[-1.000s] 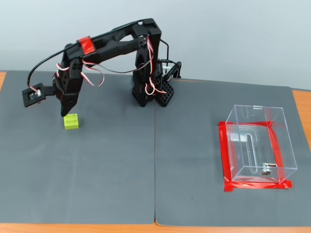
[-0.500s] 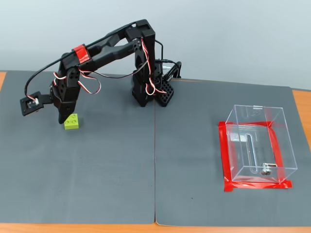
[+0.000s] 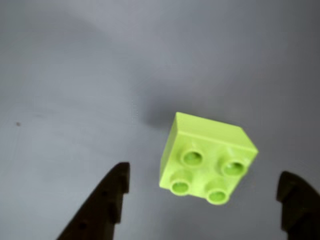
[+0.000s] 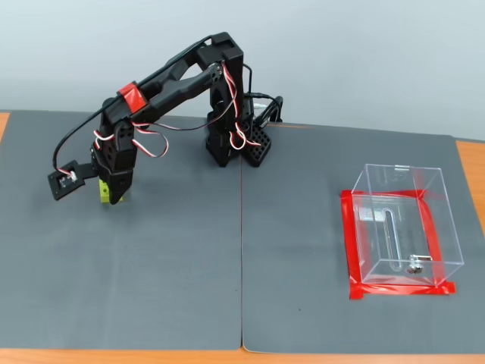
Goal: Pick the green lego block and place it into the transparent box
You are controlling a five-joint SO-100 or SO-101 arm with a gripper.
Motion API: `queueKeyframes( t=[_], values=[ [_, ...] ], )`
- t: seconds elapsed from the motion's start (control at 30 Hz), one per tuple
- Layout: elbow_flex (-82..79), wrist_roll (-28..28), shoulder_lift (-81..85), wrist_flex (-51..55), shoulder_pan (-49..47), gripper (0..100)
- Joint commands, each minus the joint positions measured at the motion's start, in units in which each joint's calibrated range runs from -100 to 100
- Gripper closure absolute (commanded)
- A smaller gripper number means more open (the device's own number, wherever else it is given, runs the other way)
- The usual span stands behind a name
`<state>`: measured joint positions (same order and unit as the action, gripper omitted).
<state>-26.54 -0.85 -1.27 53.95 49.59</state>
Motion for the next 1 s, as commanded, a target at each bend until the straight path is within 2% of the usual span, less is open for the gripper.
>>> queueKeyframes(
  t=[0.0,0.97],
  values=[
    [-0.1,-0.27,1.23,-0.39,0.2,67],
    [-0.92,-0.32,-3.01,-0.56,1.17,67]
  ],
)
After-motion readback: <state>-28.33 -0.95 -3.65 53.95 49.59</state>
